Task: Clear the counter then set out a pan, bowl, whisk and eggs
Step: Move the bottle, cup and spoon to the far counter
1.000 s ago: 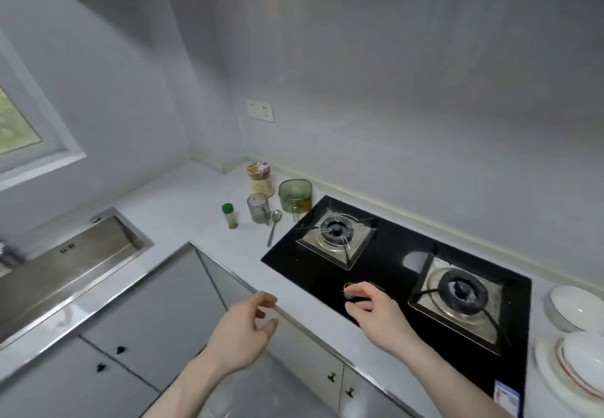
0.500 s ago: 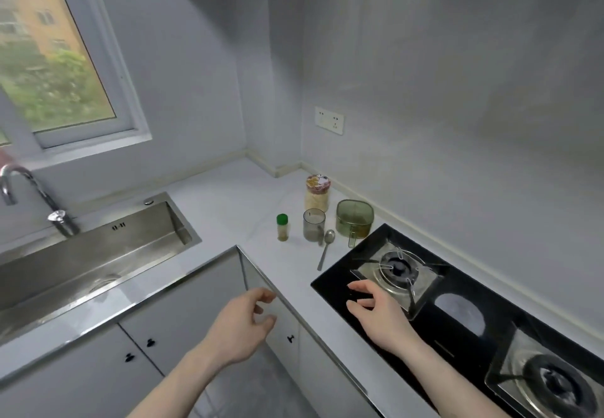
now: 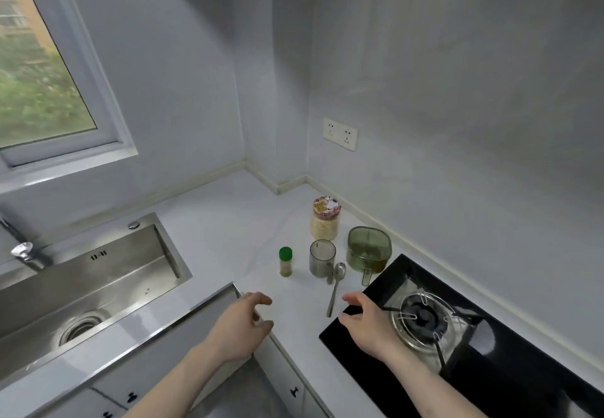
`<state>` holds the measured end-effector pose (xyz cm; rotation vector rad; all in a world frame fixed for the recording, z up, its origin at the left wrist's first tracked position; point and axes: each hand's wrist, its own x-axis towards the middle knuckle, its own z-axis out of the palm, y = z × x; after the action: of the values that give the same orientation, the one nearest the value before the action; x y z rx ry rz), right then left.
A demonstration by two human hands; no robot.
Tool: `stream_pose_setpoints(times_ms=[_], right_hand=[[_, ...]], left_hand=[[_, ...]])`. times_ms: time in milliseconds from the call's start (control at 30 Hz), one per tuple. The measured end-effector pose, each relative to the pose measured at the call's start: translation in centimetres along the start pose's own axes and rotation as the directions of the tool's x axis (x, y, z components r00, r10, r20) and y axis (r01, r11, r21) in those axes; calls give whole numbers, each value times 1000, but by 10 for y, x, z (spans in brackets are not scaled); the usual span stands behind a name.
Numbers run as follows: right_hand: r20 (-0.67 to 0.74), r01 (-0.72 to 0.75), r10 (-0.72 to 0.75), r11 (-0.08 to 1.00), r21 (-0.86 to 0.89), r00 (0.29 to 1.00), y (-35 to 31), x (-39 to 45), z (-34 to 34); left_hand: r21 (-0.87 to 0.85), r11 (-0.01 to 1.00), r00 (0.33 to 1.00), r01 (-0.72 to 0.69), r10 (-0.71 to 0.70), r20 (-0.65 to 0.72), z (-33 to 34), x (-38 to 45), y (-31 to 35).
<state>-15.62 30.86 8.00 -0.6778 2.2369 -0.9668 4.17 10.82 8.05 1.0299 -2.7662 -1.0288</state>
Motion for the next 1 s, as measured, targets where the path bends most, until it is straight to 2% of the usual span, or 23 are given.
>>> stream_pose_setpoints(times_ms=[333,467,600,700,833,1000], right_hand=[[-87,-210,214,976,52,973,-13,82,27],[-97,-274,278,960,58,956,-24,119,39],[-122,-295,306,951,95,944,-29,152,48],[-115,-343,351,935,86,929,-30,171,57],[-123,-386,392,920,70,912,-29,185,65],[-210,-463,459,886,30,864,-13,190,69]], left_hand=[[212,974,980,-81,39,197,4,182,-17],[297,946,956,-132,43,289,8,223,-24],[289,937,920,-198,76,385,14,244,-27],[291,926,907,-241,109,407,14,252,-32],[291,921,920,-260,144,365,16,265,-33],[270,929,924,-253,149,352,24,278,-33]])
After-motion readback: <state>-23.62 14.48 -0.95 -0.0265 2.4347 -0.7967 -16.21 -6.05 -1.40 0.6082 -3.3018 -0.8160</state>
